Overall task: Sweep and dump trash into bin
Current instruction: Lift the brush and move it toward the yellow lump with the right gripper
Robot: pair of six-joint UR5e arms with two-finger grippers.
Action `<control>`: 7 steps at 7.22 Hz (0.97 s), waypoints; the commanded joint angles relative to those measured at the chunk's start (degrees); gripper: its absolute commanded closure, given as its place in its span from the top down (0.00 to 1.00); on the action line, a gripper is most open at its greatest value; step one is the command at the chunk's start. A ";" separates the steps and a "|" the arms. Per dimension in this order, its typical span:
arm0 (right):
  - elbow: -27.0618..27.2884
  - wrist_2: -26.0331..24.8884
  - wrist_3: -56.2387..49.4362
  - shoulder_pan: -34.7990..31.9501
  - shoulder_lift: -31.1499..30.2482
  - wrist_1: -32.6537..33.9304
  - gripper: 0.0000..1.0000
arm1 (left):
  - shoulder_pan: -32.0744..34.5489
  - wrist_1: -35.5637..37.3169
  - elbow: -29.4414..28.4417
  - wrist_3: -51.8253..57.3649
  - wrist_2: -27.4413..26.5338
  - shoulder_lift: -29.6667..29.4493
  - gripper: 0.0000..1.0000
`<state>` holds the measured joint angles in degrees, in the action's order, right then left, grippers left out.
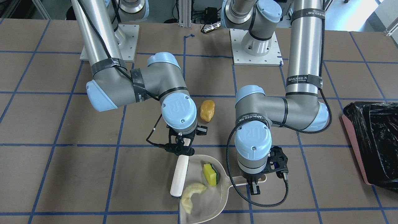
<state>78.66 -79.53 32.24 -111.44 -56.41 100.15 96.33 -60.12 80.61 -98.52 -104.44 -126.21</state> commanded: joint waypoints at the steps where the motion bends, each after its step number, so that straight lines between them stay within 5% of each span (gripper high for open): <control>1: -0.96 0.00 0.45 -1.06 -1.50 -0.83 0.00 | 0.00 0.00 -0.01 0.00 0.02 0.00 0.00; 3: -0.61 -4.97 -1.91 -0.97 -5.71 -4.08 0.00 | 0.00 0.00 0.25 1.22 1.07 0.35 0.00; 7: 2.98 -10.17 -2.27 -0.18 -13.02 -8.13 0.00 | -6.22 -0.61 0.69 6.31 15.11 1.49 0.00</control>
<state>80.11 -86.97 30.09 -111.76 -68.18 92.94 92.72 -60.34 81.18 -94.09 -93.57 -124.95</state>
